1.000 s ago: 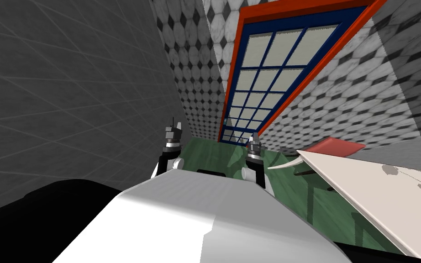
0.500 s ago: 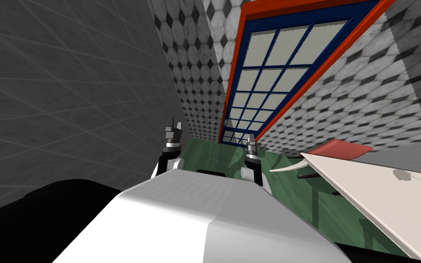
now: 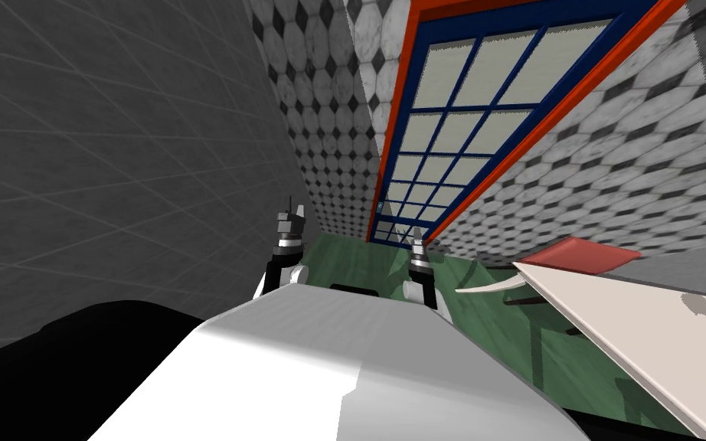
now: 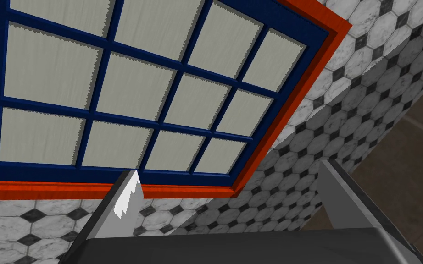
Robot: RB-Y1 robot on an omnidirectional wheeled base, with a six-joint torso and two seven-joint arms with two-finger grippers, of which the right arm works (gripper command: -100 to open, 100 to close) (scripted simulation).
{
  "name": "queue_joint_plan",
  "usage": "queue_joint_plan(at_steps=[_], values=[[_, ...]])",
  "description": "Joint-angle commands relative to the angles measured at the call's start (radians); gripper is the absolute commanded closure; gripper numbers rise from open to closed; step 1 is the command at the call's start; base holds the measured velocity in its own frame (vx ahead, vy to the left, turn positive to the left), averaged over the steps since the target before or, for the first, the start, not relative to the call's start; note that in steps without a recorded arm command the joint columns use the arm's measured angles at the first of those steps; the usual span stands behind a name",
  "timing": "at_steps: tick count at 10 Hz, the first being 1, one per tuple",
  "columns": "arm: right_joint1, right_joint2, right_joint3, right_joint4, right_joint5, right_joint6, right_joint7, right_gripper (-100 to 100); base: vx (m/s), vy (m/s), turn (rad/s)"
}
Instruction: Pull the door open
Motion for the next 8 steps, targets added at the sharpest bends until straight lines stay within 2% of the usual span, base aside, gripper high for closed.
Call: queue_joint_plan(at_steps=[1, 8], values=[[-0.009, -0.004, -0.001, 0.030, 0.001, -0.007, 0.038, -100, 0.104, 0.022, 0.002], [-0.058, -0.022, -0.011, 0.190, 0.003, -0.052, 0.194, -100, 0.100, 0.019, 0.002]])
